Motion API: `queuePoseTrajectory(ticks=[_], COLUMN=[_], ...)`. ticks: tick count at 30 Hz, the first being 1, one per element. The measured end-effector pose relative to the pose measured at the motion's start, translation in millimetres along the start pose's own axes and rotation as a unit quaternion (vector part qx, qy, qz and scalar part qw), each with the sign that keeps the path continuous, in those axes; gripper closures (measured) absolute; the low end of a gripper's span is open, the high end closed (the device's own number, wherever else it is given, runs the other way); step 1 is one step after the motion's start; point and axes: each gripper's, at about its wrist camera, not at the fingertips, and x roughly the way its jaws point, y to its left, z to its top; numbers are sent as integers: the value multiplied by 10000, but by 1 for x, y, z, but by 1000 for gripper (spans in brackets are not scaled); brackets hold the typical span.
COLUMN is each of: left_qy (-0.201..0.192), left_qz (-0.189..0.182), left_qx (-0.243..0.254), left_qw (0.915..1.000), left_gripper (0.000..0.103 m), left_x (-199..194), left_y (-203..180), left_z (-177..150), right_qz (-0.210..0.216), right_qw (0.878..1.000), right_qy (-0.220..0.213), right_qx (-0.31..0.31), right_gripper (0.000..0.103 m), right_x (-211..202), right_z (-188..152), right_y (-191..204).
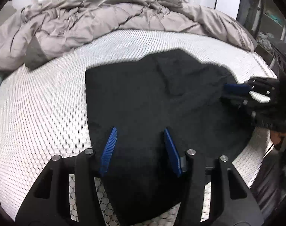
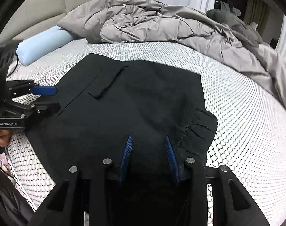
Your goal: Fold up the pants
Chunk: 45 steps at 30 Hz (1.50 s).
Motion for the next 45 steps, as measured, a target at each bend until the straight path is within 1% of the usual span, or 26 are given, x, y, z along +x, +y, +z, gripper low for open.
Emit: queuePoseTrajectory(ticks=[2, 3, 4, 6, 8, 9, 11, 12, 14, 16, 18, 20, 22, 23, 24, 26, 30, 33, 35, 36, 37, 38, 40, 42, 43, 45], left_qy=[-245, -201, 0, 432, 306, 276, 281, 307, 334, 76, -222, -113, 161, 378, 423, 243, 264, 260, 75, -132, -162, -125, 199, 534, 493, 374], left_qz=[-56, -46, -181, -236, -422, -411, -124, -60, -33, -15, -162, -145, -34, 106, 64, -102, 186, 448, 391, 277, 169, 86, -125, -50, -102, -190], left_qx=[168, 161, 82, -28, -43, -41, -21, -55, -262, -336, -237, -96, -27, -39, -56, -26, -148, -327, -278, -167, -19, 159, 609, 761, 730, 548], left_qw=[9995, 9997, 9998, 9988, 9986, 9988, 9995, 9995, 9991, 9994, 9993, 9998, 9999, 9992, 9991, 9996, 9994, 9981, 9988, 9994, 9997, 9998, 9979, 9957, 9961, 9976], left_gripper=[53, 53, 53, 53, 54, 53, 53, 53, 53, 54, 53, 53, 54, 55, 57, 57, 57, 57, 57, 56, 53, 52, 51, 52, 51, 50], left_x=[-4, 3, 17, 46, 48, 42, 37, 33, 28, 16, 10, 28, 58, 78, 89, 88, 76, 51, 29, 13, 9, 8, 20, 38, 38, 24], left_y=[-8, -9, -6, 3, 11, 15, 19, 25, 31, 29, 22, 18, 21, 27, 29, 33, 40, 36, 25, 11, 0, -12, -39, -44, -40, -29], left_z=[19, 26, 30, 29, 24, 23, 19, 17, 20, 35, 48, 64, 73, 70, 69, 66, 63, 59, 53, 49, 45, 42, 30, 14, 7, 0], right_qz=[431, 595, 655, 559, 428, 318, -60, -182, 140, 219, 449, 569, 609, 605, 484, -18, -225, 241, 414, 594, 800, 907, 1173, 1362, 1145, 662], right_qw=[9988, 9979, 9976, 9977, 9963, 9964, 9973, 9974, 9985, 9987, 9987, 9983, 9980, 9978, 9979, 9968, 9974, 9988, 9984, 9973, 9954, 9945, 9928, 9903, 9913, 9939], right_qy=[-234, -251, -170, 130, 512, 556, 615, 619, 523, 457, 230, 35, 120, 236, 429, 764, 669, 397, 164, 5, -169, -224, -125, 134, 423, 511], right_qx=[-27, -60, -138, -363, -545, -547, -393, -320, -86, -37, 83, 137, 130, 101, 2, -223, -131, 119, 340, 437, 494, 476, 181, -218, -501, -725], right_gripper=[63, 60, 60, 60, 60, 60, 60, 62, 62, 61, 61, 61, 61, 61, 61, 61, 62, 62, 61, 61, 61, 61, 61, 61, 61, 61], right_x=[-11, -11, -4, 23, 51, 55, 48, 43, 35, 28, 20, 23, 43, 51, 67, 89, 64, 41, 17, 5, -7, -11, -6, 10, 24, 32], right_z=[14, 21, 29, 42, 42, 39, 29, 25, 19, 25, 37, 57, 72, 76, 77, 68, 48, 33, 30, 30, 29, 30, 31, 26, 21, 6], right_y=[13, 19, 27, 38, 39, 34, 11, 1, -16, -15, -11, -3, 4, 2, 5, 6, -28, -48, -55, -56, -53, -47, -16, 12, 23, 22])
